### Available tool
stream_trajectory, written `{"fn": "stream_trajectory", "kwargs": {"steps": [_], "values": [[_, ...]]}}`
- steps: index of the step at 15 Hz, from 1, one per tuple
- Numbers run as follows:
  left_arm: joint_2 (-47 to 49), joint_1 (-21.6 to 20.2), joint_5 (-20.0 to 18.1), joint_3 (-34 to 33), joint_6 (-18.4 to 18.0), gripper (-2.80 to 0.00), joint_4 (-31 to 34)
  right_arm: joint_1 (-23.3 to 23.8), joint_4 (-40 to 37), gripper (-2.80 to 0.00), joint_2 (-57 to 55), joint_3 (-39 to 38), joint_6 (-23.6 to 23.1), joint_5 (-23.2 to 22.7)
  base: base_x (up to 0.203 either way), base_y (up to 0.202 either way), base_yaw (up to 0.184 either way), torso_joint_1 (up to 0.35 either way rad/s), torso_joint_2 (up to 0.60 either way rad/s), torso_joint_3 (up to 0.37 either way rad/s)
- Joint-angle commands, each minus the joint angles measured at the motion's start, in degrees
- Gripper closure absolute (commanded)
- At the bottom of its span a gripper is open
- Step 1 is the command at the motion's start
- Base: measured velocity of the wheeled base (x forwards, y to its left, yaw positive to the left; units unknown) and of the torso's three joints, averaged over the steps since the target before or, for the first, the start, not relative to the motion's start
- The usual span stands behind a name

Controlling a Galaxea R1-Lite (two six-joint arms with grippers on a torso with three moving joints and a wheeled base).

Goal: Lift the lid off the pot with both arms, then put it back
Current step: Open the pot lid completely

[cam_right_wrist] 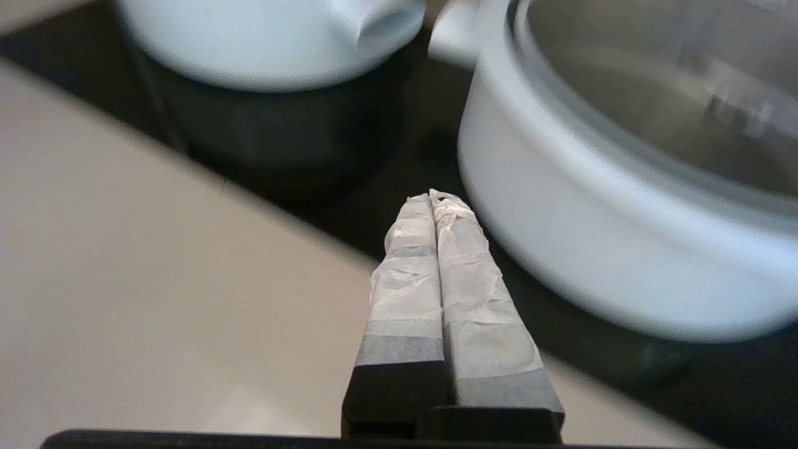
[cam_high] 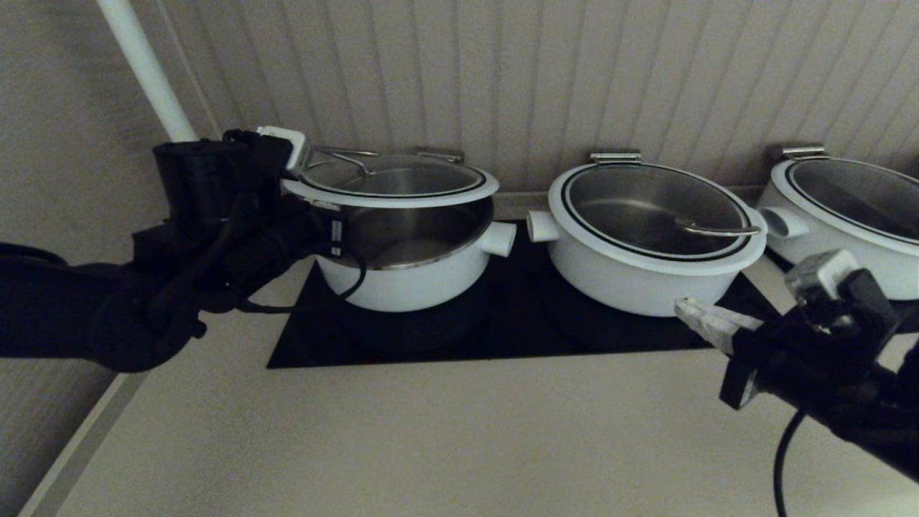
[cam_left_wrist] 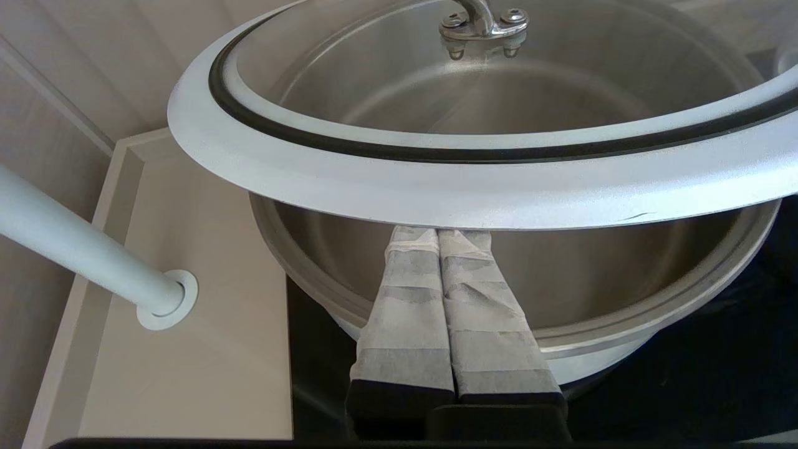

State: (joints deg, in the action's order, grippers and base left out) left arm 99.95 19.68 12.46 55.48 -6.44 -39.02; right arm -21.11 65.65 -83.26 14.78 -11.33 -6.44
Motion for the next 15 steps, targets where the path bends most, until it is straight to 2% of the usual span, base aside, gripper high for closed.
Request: {"fn": "stream_trajectory", "kwargs": {"steps": [1,3,6,10,11,15], "values": [[-0.03,0.01,0.11,-0.19,0.02,0.00,-0.27,0.02,-2.08,0.00,4.80,-4.09,-0.14,-0.14,0.000,0.000,0.000,0.000,0.00,0.000],[0.16,0.01,0.11,-0.11,0.02,0.00,-0.27,0.06,-3.87,0.00,5.14,-6.25,0.67,-0.25,0.000,0.000,0.000,0.000,0.00,0.000],[0.51,0.01,0.20,-0.11,0.03,0.00,-0.35,2.18,-3.05,0.00,4.98,-8.60,7.42,0.11,0.000,0.000,0.000,0.000,0.00,0.000],[1.42,0.01,1.08,-0.11,0.46,0.00,-0.35,19.27,-2.40,0.00,7.32,-12.78,7.41,0.88,0.000,0.000,0.000,0.000,0.00,0.000],[1.63,0.01,1.08,-0.11,0.46,0.00,-0.35,21.36,-2.87,0.00,9.92,-13.93,7.33,1.03,0.000,0.000,0.000,0.000,0.00,0.000],[1.83,0.01,1.16,-0.11,0.51,0.00,-0.35,24.62,-5.11,0.00,16.11,-14.77,7.20,2.42,0.000,0.000,0.000,0.000,0.00,0.000]]}}
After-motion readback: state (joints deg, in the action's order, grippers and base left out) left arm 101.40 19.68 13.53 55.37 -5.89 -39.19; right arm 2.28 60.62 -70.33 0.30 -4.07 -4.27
